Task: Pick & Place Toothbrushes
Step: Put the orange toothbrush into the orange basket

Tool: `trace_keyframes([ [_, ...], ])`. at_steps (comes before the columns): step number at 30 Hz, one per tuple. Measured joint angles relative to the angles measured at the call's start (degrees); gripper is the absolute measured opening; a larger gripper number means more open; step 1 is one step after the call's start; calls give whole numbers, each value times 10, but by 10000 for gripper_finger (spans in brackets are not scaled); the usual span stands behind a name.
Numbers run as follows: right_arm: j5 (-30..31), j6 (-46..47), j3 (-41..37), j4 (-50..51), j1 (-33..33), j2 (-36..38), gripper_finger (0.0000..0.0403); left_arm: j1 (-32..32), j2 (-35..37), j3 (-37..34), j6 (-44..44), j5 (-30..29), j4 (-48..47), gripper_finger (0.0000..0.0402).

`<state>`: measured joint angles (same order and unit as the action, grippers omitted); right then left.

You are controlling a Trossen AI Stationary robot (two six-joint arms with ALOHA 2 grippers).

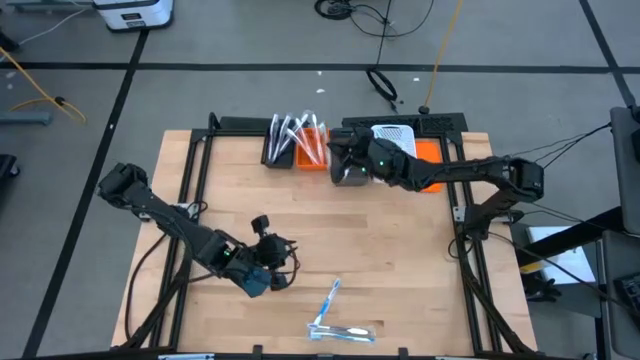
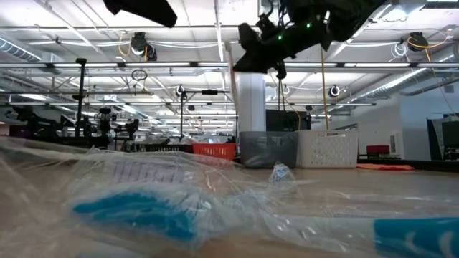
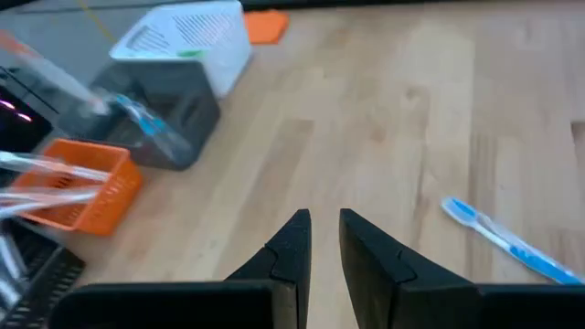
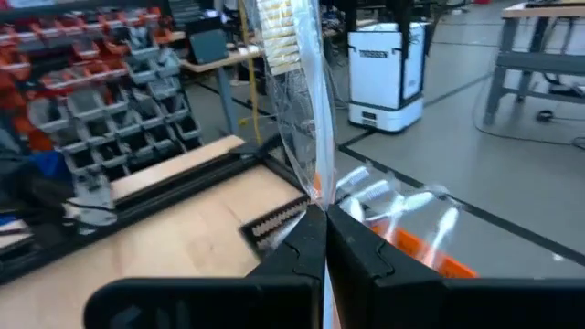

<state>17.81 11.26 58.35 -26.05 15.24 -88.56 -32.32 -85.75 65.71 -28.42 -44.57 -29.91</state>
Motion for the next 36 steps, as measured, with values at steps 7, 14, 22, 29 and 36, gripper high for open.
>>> trace_keyframes([
  [7, -30, 24, 15, -32, 41, -72, 0, 14, -56, 0, 59, 43, 50, 63],
  [14, -45, 17, 72, -28, 64, -157, 0, 32, -88, 0, 114, 123, 103, 63],
  [22, -45, 13, 134, 0, 83, -205, 0, 38, -92, 1, 95, 146, 107, 63],
  [29, -46, 13, 141, 25, 101, -225, 0, 33, -92, 1, 82, 147, 105, 63],
  [36, -46, 15, 141, 23, 103, -231, 0, 33, -92, 1, 76, 147, 105, 63],
])
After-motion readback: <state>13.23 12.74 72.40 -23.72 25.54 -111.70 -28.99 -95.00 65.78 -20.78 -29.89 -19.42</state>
